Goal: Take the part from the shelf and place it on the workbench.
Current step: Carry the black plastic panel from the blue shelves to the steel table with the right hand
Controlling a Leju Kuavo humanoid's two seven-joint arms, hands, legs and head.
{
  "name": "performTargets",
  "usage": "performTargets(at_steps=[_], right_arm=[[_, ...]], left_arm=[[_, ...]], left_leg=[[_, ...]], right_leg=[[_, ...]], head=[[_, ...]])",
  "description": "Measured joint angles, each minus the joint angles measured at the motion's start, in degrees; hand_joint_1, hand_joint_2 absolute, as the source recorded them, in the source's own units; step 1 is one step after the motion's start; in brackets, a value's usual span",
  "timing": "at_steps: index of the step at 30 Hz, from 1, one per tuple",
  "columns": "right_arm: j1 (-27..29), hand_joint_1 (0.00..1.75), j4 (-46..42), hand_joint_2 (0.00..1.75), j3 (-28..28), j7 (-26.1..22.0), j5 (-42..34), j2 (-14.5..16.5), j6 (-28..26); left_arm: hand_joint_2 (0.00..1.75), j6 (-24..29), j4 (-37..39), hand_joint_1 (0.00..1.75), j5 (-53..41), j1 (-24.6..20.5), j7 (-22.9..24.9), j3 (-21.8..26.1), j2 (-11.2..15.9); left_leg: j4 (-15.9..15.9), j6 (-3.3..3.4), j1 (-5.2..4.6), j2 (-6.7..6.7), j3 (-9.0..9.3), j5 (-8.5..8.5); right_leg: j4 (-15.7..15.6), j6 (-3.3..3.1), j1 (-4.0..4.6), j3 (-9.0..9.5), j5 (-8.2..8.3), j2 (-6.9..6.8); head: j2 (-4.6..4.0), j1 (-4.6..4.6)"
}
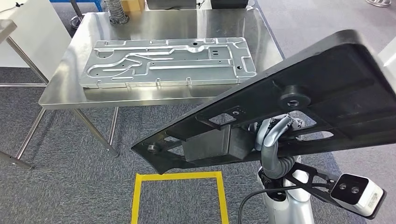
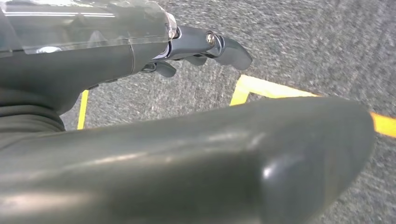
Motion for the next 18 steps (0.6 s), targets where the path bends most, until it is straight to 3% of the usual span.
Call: performTargets(at_steps=[2,3,6,7,8,9,10,12,13,15,18], right_arm=[[-0.1,1.71,-0.3,1.75,0.0,0.0,-0.1,0.0,0.0],[-0.1,1.71,-0.4,1.75,-0.1,0.0,-0.1,0.0,0.0],[-0.1,1.71,-0.6,1.75,-0.2,0.0,0.0,0.0,0.0],[0.0,1.71,-0.6,1.75,-0.2,0.0,0.0,0.0,0.0],[0.1,1.71,-0.6,1.75,-0.2,0.0,0.0,0.0,-0.1],[0.1,1.71,-0.7,1.75,-0.2,0.0,0.0,0.0,-0.2],[0.1,1.71,-0.9,1.75,-0.2,0.0,0.1,0.0,-0.3],[0.0,1.71,-1.2,1.75,-0.2,0.0,0.1,0.0,-0.4],[0.0,1.71,-1.3,1.75,-0.2,0.0,0.1,0.0,-0.4],[0.0,1.71,-1.6,1.75,-0.3,0.0,0.2,0.0,-0.5],[-0.1,1.71,-2.1,1.75,-0.3,0.0,0.0,0.1,-0.5]], left_arm=[[0.00,0.0,0.0,0.00,0.0,0.1,0.0,0.0,0.0],[0.00,0.0,0.0,0.00,0.0,0.0,0.0,0.0,0.0],[0.00,0.0,0.0,0.00,0.0,-0.1,-0.1,0.0,0.0],[0.00,-0.1,0.0,0.00,-0.1,-0.1,-0.1,0.0,0.0],[0.00,-0.1,0.0,0.00,-0.1,0.0,-0.2,0.0,0.0],[0.00,-0.2,0.0,0.00,-0.2,0.0,-0.3,0.0,0.0],[0.00,-0.2,0.0,0.00,-0.2,0.0,-0.4,0.0,0.0],[0.00,-0.3,0.0,0.00,-0.4,0.0,-0.5,0.0,0.0],[0.00,-0.3,0.0,0.00,-0.4,-0.1,-0.6,0.0,0.0],[0.00,-0.3,0.0,0.00,-0.4,-0.1,-0.6,0.0,0.0],[0.00,-0.3,0.0,0.00,-0.6,-0.2,-0.6,0.0,0.1]], left_leg=[[-0.5,0.60,0.27,-0.01,0.31,0.05],[-0.7,0.93,0.43,0.00,0.55,0.06],[-0.9,1.51,0.44,0.06,0.99,-0.26],[-0.9,1.54,0.42,0.05,1.16,-0.43],[-0.9,1.51,0.42,0.02,1.40,-0.62],[-0.9,1.43,0.42,-0.04,1.76,-0.87],[-0.9,1.31,0.42,-0.11,2.19,-1.16],[-0.9,0.86,0.29,-0.22,2.78,-1.75],[-0.9,0.56,0.25,-0.23,2.85,-1.95],[-1.0,-0.11,0.23,-0.20,2.94,-2.18],[0.9,-1.01,0.34,-0.05,2.52,-3.70]], right_leg=[[0.8,0.64,-0.07,-0.23,-0.68,-0.01],[2.8,0.97,-0.13,-1.13,-1.70,-0.02],[14.0,1.68,-0.55,-7.50,-6.03,-0.06],[16.6,1.80,-0.68,-9.31,-6.32,-0.07],[17.1,1.86,-0.78,-10.07,-5.42,-0.08],[15.0,1.82,-0.87,-9.55,-3.35,-0.09],[10.9,1.69,-0.92,-7.97,-0.63,-0.11],[3.2,1.21,-0.74,-4.67,2.84,-0.14],[1.2,0.95,-0.58,-3.88,3.35,-0.12],[0.5,0.41,-0.35,-3.73,3.10,0.02],[-0.4,-0.58,-0.78,-2.72,2.98,-0.04]], head=[[0.00,0.01],[0.00,0.01],[0.00,0.01],[0.00,0.01],[0.00,0.01],[0.00,0.01],[0.00,0.01],[0.00,0.01],[0.00,0.01],[0.00,0.00],[0.00,-0.01]])
